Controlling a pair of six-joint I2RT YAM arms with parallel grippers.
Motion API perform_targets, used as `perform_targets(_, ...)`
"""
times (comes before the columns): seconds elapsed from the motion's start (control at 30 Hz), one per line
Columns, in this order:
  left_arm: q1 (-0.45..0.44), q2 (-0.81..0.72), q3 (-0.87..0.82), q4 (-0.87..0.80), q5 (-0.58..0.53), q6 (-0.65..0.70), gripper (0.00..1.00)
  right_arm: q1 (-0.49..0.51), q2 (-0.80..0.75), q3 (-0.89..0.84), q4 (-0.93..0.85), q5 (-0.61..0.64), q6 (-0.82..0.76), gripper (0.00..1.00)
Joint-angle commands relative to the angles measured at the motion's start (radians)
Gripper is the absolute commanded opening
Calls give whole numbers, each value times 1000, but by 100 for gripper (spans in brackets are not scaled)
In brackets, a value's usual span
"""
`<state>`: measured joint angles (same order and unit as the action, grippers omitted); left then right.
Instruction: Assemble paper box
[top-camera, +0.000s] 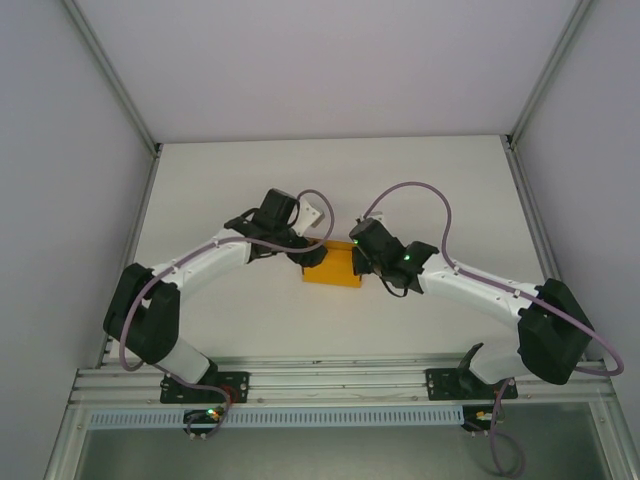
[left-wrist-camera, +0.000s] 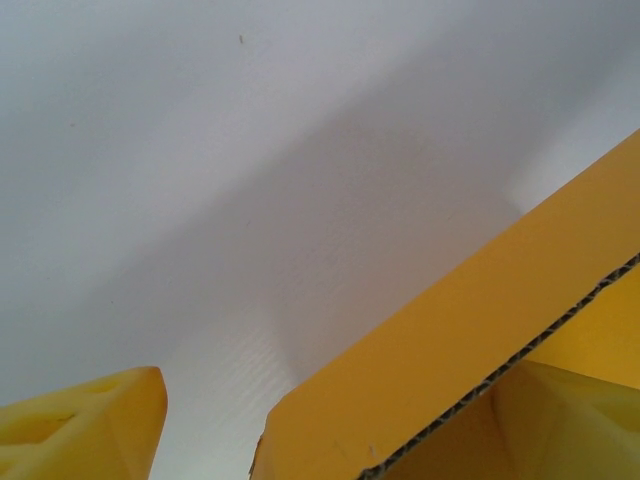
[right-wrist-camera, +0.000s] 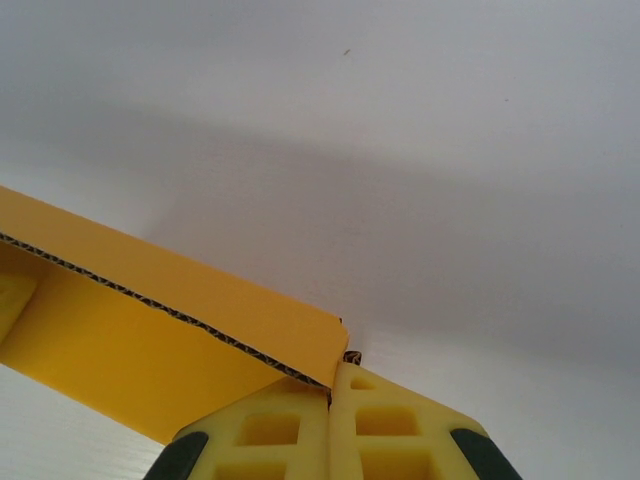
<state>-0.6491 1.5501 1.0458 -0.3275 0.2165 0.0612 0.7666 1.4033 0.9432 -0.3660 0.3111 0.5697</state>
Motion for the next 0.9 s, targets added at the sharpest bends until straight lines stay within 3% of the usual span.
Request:
perform_targets(0.0, -38, -17, -49, -5, 10, -46, 86, 20, 35, 11, -59, -78, 111, 0)
perform_targets(0.23, -105, -68, -85, -22, -77, -74, 85, 69, 40, 9, -150, 52, 238, 0)
perform_targets(0.43, -118, -78, -87, -30, -123, -136, 86, 117, 33, -10, -139, 109, 245, 0)
perform_targets(0.87, -133, -175, -65, -102, -163, -220, 93, 147, -59, -218, 142, 114, 141, 0)
